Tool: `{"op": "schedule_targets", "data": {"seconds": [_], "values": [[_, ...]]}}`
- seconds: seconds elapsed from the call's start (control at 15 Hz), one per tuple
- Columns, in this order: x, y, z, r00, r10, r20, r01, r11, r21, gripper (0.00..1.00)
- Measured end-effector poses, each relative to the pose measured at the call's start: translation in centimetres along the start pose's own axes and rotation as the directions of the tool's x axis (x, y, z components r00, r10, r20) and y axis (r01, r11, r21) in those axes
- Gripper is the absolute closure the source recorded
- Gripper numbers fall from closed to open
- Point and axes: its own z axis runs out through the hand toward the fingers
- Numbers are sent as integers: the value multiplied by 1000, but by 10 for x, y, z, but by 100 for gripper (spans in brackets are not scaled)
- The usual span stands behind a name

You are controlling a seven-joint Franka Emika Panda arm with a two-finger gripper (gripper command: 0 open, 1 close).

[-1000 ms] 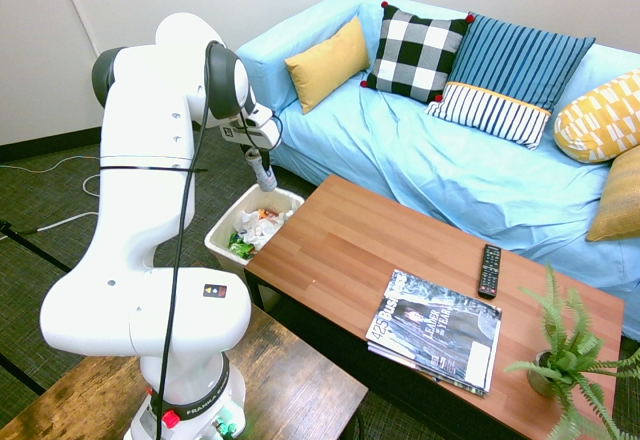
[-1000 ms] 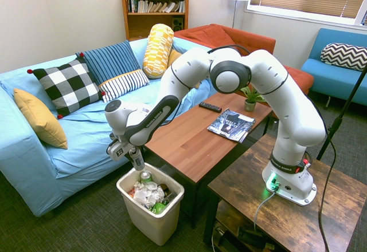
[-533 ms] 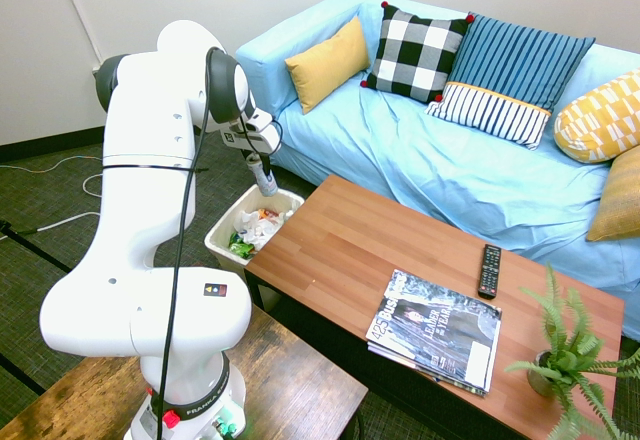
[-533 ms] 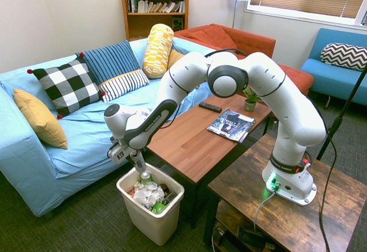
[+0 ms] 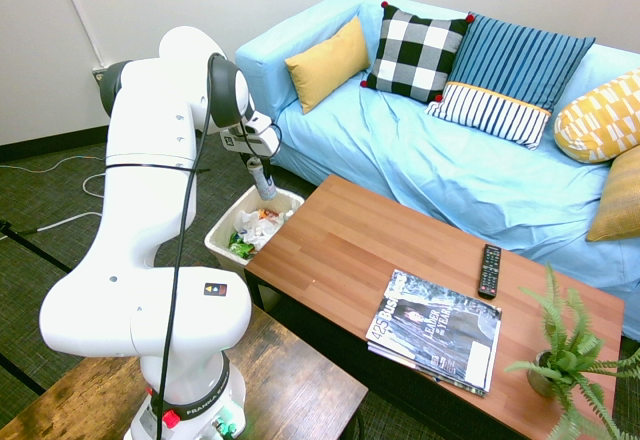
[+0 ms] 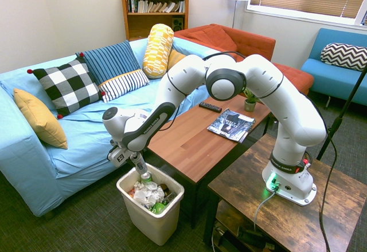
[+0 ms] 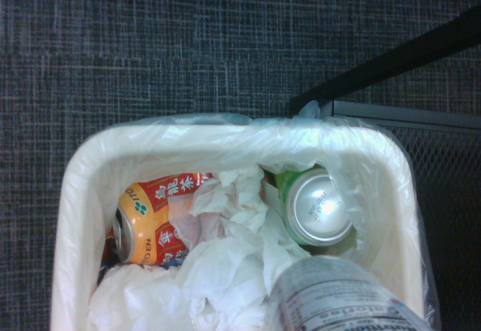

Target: Throw the can in the trash bin

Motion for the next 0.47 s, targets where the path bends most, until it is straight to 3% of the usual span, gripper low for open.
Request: {"op": "schedule_targets", "data": {"seconds": [0.47], "values": [[4,0,0,1000,9,3,-9,1000,-11,0]]}}
